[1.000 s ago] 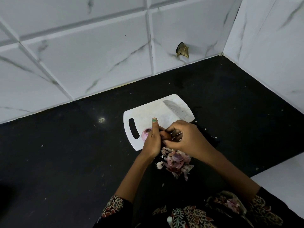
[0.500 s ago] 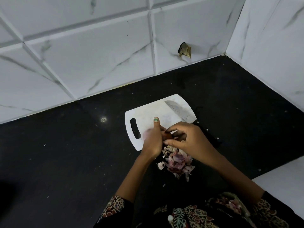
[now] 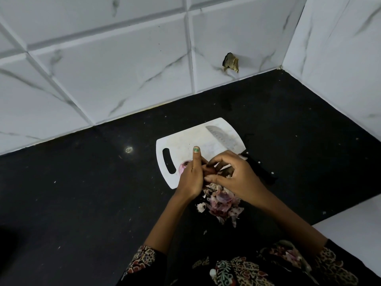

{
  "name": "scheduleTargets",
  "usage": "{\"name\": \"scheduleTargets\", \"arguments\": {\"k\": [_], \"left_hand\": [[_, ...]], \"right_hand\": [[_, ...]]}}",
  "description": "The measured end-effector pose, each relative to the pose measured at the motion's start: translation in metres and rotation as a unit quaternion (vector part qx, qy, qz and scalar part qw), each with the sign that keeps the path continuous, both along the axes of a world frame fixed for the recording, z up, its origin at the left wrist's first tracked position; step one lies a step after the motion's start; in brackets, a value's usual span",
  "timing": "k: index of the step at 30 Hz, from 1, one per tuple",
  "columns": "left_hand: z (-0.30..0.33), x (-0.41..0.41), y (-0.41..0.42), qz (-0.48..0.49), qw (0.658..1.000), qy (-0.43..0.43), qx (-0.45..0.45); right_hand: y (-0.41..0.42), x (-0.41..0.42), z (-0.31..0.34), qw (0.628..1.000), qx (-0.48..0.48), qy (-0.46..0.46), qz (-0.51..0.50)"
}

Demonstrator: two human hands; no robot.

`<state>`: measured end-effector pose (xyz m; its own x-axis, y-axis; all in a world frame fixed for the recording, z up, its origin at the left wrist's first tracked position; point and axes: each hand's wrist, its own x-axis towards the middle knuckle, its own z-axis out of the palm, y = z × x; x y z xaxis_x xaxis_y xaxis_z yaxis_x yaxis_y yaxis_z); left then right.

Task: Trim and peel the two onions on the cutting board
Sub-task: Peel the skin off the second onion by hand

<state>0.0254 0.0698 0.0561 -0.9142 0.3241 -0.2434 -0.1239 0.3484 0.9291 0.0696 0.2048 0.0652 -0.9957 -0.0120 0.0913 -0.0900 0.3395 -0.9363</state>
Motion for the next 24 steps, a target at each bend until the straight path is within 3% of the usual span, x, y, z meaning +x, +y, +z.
{"name": "scheduleTargets", "arguments": {"k": [8,12,14,17,21,24], "left_hand": [[0.003,-0.002,0.001,-0.031,0.999,0.036,0.004],[0.005,0.000,0.003,-0.051,0.997,0.045,0.026],[0.004,0.002,0.004,-0.033,0.998,0.030,0.041],[0.002,0.002,0.003,0.013,0.998,0.000,0.060],[0.003,0.001,0.004,0.046,0.996,-0.015,0.078],[0.004,0.003,0.007,0.033,0.995,0.002,0.095]], "right_hand": [[-0.005,-0.006,-0.004,0.999,0.013,0.021,-0.042],[0.000,-0.011,-0.011,0.988,0.000,0.005,-0.153],[0.007,-0.012,-0.014,0.983,0.044,-0.008,-0.176],[0.013,-0.010,-0.014,0.989,0.087,-0.032,-0.119],[0.007,0.000,-0.002,0.996,-0.041,-0.044,-0.065],[0.004,0.003,-0.004,0.999,-0.003,-0.017,-0.042]]}}
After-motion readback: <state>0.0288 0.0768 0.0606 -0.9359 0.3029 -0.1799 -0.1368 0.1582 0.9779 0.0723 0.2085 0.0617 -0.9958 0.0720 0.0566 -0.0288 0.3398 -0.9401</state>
